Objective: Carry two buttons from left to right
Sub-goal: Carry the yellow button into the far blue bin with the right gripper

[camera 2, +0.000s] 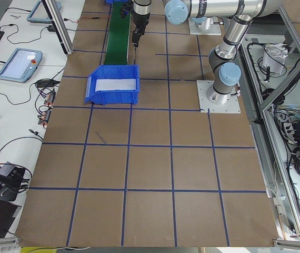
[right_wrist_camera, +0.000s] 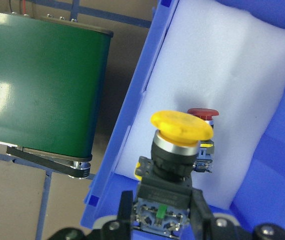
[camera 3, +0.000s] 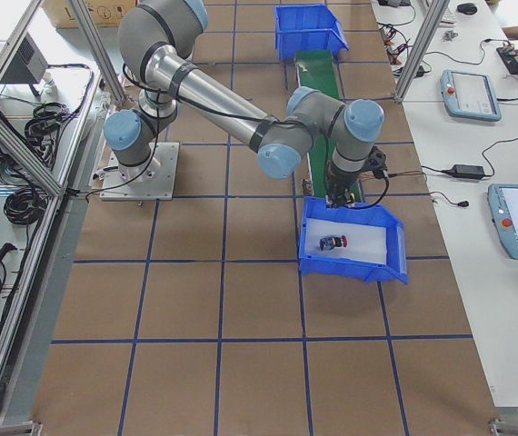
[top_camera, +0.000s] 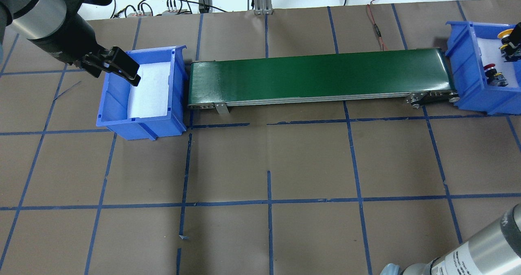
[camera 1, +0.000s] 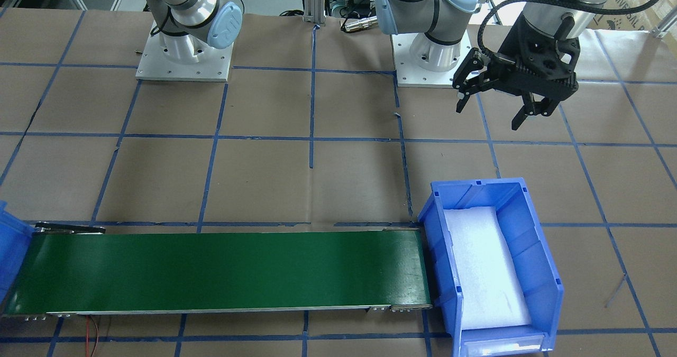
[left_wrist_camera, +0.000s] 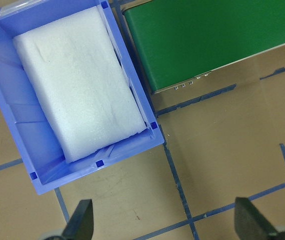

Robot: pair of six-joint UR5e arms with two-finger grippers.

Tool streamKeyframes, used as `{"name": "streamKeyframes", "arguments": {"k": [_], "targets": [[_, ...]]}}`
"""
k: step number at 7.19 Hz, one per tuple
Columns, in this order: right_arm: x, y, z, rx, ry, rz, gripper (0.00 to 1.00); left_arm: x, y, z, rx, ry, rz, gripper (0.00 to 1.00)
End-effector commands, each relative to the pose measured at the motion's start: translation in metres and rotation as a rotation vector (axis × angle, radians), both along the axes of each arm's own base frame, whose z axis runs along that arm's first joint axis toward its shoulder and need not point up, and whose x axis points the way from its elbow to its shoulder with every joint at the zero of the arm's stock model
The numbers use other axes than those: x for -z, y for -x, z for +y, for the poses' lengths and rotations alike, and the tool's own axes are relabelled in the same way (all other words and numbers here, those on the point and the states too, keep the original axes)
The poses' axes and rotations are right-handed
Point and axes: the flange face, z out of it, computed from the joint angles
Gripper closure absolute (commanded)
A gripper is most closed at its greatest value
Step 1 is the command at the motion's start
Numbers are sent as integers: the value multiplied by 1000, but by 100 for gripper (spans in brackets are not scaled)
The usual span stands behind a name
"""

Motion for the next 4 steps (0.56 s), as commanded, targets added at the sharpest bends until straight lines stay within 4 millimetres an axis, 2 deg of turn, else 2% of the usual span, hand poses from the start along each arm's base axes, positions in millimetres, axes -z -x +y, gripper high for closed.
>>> {"name": "streamKeyframes", "arguments": {"k": [1, 3, 4], "targets": [[17, 27, -32, -33, 6, 8, 93, 0, 0, 1, -1, 0, -2, 0], [44, 48, -64, -34, 6, 4, 93, 0, 0, 0, -2, -2, 0, 0], [44, 53, -71, -34, 14, 12, 93, -1, 0, 4, -27, -11, -2, 0]]}}
